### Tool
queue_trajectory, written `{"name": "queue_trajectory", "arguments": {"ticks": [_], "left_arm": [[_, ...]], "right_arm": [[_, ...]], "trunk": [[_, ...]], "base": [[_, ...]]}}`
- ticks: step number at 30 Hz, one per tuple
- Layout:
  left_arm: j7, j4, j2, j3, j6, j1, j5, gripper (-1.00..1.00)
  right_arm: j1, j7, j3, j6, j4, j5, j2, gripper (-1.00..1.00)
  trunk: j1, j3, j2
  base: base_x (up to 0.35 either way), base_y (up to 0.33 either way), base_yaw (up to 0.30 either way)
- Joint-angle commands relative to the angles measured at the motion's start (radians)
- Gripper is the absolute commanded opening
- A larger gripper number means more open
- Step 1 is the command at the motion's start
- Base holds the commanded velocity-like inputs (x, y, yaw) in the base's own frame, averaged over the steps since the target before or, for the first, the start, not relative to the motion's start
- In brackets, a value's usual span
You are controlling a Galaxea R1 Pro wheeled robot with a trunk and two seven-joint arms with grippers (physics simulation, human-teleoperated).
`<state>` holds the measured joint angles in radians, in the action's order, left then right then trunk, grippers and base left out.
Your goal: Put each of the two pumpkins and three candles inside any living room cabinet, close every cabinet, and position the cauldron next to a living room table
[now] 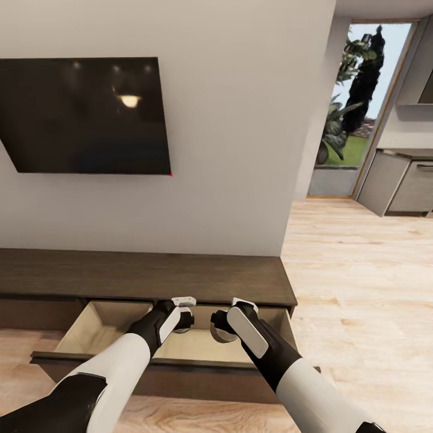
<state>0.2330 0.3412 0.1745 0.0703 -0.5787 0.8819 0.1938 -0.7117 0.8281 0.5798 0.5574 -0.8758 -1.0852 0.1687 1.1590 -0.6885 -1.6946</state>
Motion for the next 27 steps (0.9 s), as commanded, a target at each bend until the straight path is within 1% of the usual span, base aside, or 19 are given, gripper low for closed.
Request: {"name": "queue_trajectory", "arguments": {"ticks": [1, 19, 24, 27], "left_arm": [[0.0, 0.0, 0.0, 0.0, -0.001, 0.0, -0.001, -1.0], [0.002, 0.0, 0.0, 0.001, 0.0, 0.0, -0.001, -1.0], [0.001, 0.001, 0.0, 0.001, 0.002, 0.0, -0.001, -1.0], [0.001, 0.001, 0.0, 0.001, 0.002, 0.0, -0.001, -1.0]], "right_arm": [[0.0, 0.0, 0.0, -0.002, 0.0, -0.001, 0.0, -1.0], [0.0, 0.0, 0.004, -0.007, 0.001, 0.0, 0.003, -1.0], [0.0, 0.0, 0.012, -0.068, 0.006, 0.001, 0.004, -1.0], [0.0, -0.001, 0.014, -0.083, 0.008, 0.001, 0.004, -1.0]], "trunk": [[0.004, -0.003, -0.007], [0.073, -0.06, -0.133], [0.092, -0.075, -0.168], [0.104, -0.085, -0.189]], "base": [[0.0, 0.0, 0.0], [0.0, 0.0, 0.0], [0.0, 0.0, 0.0], [0.0, 0.0, 0.0]]}}
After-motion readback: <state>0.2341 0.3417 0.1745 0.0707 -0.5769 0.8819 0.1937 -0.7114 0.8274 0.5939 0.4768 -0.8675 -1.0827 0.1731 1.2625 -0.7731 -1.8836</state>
